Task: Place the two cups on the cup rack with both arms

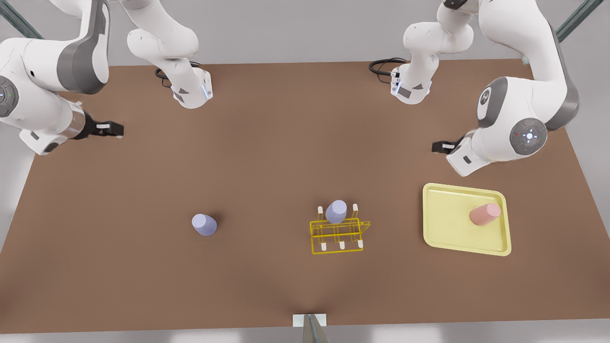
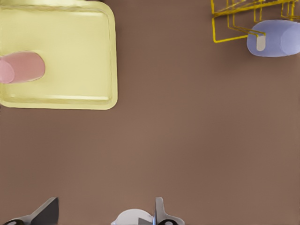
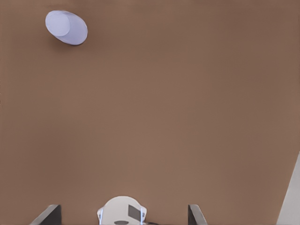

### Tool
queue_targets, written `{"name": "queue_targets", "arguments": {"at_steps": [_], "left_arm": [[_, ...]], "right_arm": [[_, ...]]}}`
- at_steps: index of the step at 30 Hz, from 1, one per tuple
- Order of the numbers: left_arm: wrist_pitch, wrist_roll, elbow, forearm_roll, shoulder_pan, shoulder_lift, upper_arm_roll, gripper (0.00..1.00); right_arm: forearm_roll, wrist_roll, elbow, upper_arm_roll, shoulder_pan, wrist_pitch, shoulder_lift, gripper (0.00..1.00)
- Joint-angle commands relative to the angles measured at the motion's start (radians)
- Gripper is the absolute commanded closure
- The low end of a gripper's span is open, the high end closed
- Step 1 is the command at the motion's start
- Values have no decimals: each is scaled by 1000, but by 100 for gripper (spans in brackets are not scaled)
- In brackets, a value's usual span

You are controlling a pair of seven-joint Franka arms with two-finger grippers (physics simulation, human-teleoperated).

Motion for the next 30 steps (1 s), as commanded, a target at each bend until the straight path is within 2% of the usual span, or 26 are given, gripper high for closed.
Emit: {"name": "queue_targets", "arguments": {"at_steps": [1,3,4,6,8,10,15,18,24,30], "left_arm": [[162,-78,8,-17,-7,-3,7,0],[163,-78,8,-18,-5,-3,7,0],[163,-78,8,-20,-5,-2,8,0],[197,-14,8,-20,53,38,17,0],[395,352,28,-17,225,181,19,0],[599,603,37,-17,358,320,19,0],[729,652,-22,-15,380,353,50,0],[846,652,-116,-14,372,353,66,0],[901,649,-231,-18,369,353,100,0],[944,643,-254,-20,369,394,108,0]], "right_arm": [[14,-63,-1,-4,-19,189,-1,0],[4,-60,-4,-1,-10,197,31,0],[-17,-60,-11,-1,45,223,106,0],[-13,-42,-33,1,78,365,217,0],[-11,70,-122,1,130,583,263,0],[-5,73,-169,1,130,723,303,0],[92,78,-197,1,141,926,373,0],[165,149,-125,1,147,929,428,0],[165,198,-2,1,162,935,525,0],[178,184,-42,1,168,924,567,0]]}}
